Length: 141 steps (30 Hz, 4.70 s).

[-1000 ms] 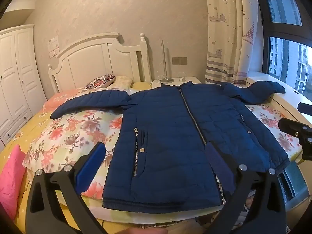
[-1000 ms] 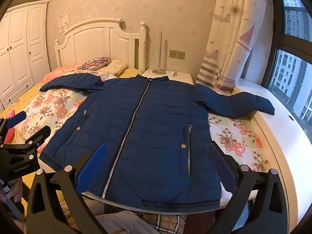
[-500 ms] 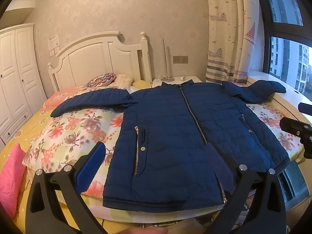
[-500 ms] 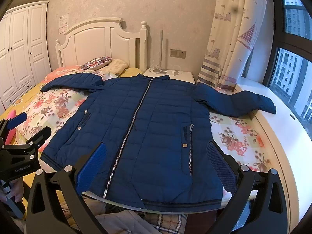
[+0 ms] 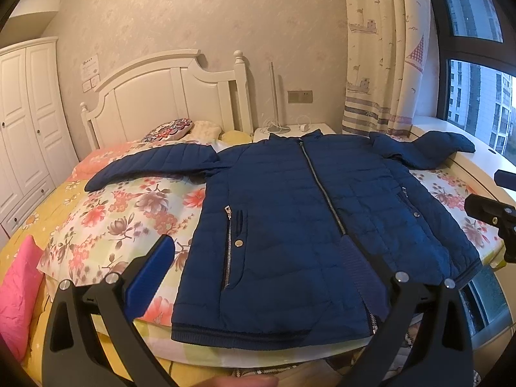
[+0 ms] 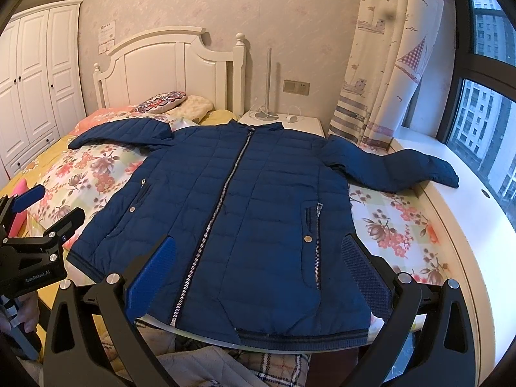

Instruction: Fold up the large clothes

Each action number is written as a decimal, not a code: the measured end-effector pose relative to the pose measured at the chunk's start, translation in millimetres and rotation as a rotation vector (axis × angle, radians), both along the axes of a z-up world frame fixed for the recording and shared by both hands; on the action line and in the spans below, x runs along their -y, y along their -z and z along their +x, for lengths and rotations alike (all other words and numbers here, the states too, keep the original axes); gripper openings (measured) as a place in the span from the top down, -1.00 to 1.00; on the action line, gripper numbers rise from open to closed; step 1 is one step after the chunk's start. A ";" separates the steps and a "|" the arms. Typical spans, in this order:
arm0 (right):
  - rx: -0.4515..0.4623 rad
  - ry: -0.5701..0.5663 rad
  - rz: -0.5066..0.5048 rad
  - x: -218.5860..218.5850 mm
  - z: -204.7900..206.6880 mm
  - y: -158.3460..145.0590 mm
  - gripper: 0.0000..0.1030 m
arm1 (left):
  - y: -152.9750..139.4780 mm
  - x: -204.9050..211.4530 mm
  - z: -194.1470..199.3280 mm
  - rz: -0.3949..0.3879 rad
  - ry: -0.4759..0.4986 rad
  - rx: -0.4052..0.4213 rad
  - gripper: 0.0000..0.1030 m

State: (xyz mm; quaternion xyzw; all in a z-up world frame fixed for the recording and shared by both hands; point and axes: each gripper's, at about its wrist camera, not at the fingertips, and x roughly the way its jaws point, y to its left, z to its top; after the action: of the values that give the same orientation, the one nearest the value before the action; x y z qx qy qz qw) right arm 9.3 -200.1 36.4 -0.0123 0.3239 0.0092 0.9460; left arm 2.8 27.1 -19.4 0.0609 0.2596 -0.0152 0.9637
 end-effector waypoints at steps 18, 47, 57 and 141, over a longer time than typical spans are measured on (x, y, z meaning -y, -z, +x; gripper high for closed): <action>-0.009 0.005 0.011 0.9 -0.7 4.4 -0.91 | -1.4 -0.4 1.0 0.001 0.002 -0.003 -0.96; -0.044 0.018 0.042 7.1 8.3 19.9 -0.91 | 15.7 -13.8 -1.2 0.012 -0.003 -0.037 -0.96; -0.114 0.099 0.087 51.0 54.9 59.9 -0.91 | 38.2 7.5 59.7 0.031 0.039 -0.165 -0.96; -0.268 0.153 0.189 113.6 188.1 156.6 -0.49 | 64.1 277.9 321.8 0.126 0.719 -0.087 0.69</action>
State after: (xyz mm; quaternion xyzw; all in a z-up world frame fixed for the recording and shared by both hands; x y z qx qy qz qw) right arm 197.4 -313.7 -120.2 0.1025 0.4447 -0.0307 0.8893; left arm 324.7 -250.8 -83.5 0.2070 0.2626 -0.3395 0.8792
